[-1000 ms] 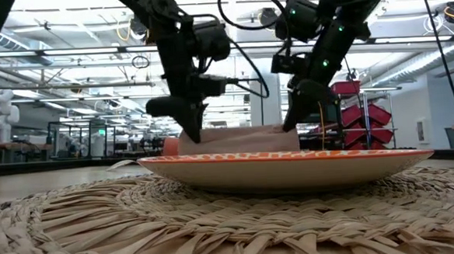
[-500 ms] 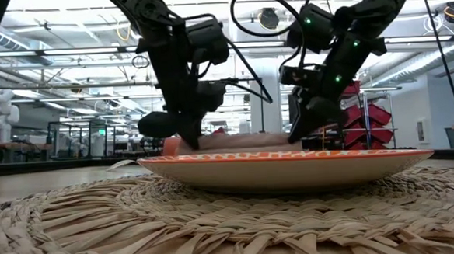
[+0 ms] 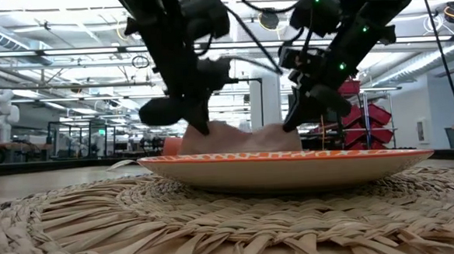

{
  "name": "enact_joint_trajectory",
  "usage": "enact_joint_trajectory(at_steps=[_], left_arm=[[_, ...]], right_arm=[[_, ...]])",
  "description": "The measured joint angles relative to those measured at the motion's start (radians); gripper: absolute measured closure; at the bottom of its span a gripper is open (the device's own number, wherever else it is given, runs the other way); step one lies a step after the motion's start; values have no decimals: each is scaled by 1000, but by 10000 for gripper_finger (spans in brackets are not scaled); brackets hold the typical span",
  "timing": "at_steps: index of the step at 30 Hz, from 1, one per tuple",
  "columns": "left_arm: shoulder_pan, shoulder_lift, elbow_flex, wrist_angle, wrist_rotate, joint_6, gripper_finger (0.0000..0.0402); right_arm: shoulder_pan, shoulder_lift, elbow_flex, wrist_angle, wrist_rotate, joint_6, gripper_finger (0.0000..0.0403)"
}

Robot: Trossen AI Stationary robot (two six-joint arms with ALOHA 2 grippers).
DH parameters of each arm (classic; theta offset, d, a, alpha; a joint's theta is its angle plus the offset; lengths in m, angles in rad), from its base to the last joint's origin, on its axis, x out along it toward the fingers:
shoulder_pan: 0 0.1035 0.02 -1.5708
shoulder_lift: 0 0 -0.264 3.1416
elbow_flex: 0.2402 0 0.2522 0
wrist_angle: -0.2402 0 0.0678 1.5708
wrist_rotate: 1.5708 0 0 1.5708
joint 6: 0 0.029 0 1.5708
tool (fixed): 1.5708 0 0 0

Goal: Set table place
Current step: Fold the napkin

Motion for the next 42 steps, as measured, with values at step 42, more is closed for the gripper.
enact_joint_trajectory(at_steps=[42], left_arm=[[-68,-60,-190,93,166,-225,322]], right_arm=[[15,-48,0,-83,-160,274,287]])
